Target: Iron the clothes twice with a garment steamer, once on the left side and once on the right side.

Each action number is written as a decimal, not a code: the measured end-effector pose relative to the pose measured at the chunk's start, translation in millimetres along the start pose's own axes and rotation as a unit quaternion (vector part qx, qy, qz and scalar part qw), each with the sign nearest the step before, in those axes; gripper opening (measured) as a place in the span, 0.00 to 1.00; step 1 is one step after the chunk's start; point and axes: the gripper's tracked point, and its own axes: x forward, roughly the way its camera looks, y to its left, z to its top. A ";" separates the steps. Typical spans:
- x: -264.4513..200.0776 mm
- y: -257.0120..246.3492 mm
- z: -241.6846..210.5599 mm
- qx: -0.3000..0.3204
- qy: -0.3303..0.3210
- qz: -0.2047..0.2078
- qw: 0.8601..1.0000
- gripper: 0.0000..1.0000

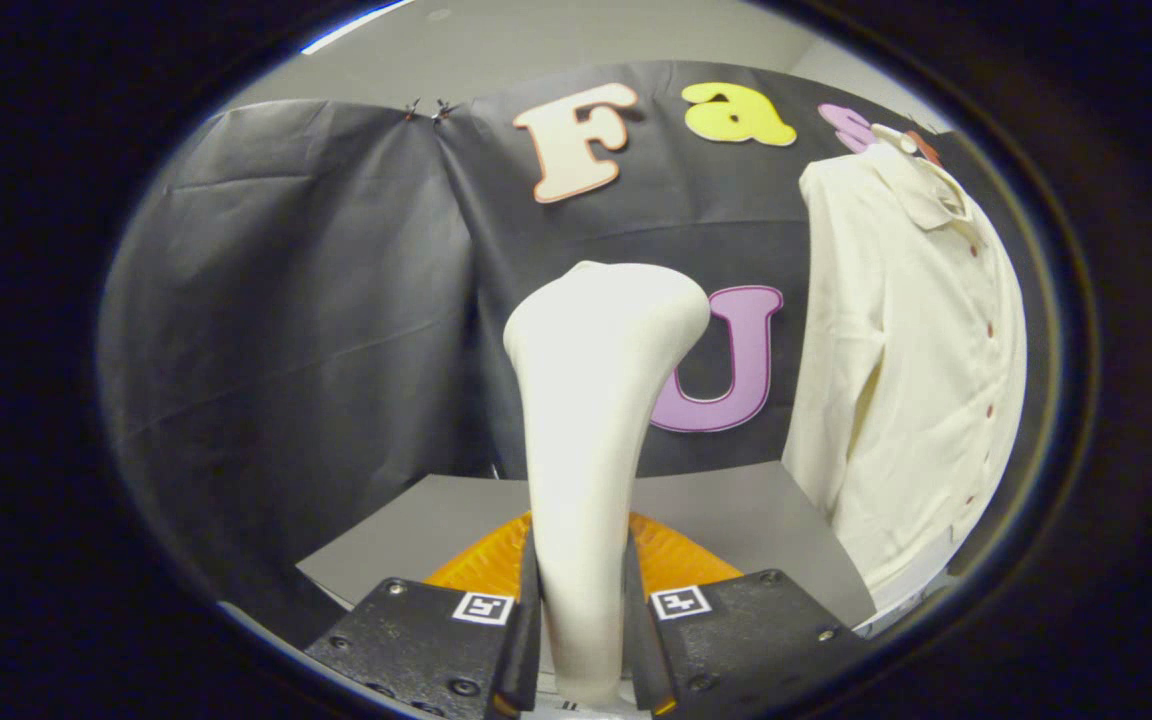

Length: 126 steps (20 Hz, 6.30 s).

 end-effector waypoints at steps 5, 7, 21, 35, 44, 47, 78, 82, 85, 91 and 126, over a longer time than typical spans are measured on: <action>-30.9 -51.8 32.7 0.003 -0.019 -0.053 0.998 0.36; -39.8 -77.6 48.4 -0.007 -0.032 -0.073 0.997 0.36; -19.1 -238.6 64.2 0.018 -0.039 -0.157 0.987 0.36; -2.5 -268.7 -41.9 0.072 0.003 -0.118 0.990 0.36; -13.4 -282.7 -113.9 0.076 0.056 -0.120 0.988 0.36; -15.3 -283.8 -135.8 0.077 0.070 -0.119 0.987 0.36; -26.8 -302.4 -247.8 0.089 0.164 -0.179 0.966 0.37; -34.2 -316.9 -181.6 0.082 0.107 -0.207 0.969 0.37; -46.0 -332.2 -112.3 0.093 0.055 -0.223 0.969 0.36; -62.2 -366.6 25.0 0.062 -0.047 -0.252 0.965 0.37; 4.7 -435.0 44.6 0.099 -0.090 -0.115 0.984 0.37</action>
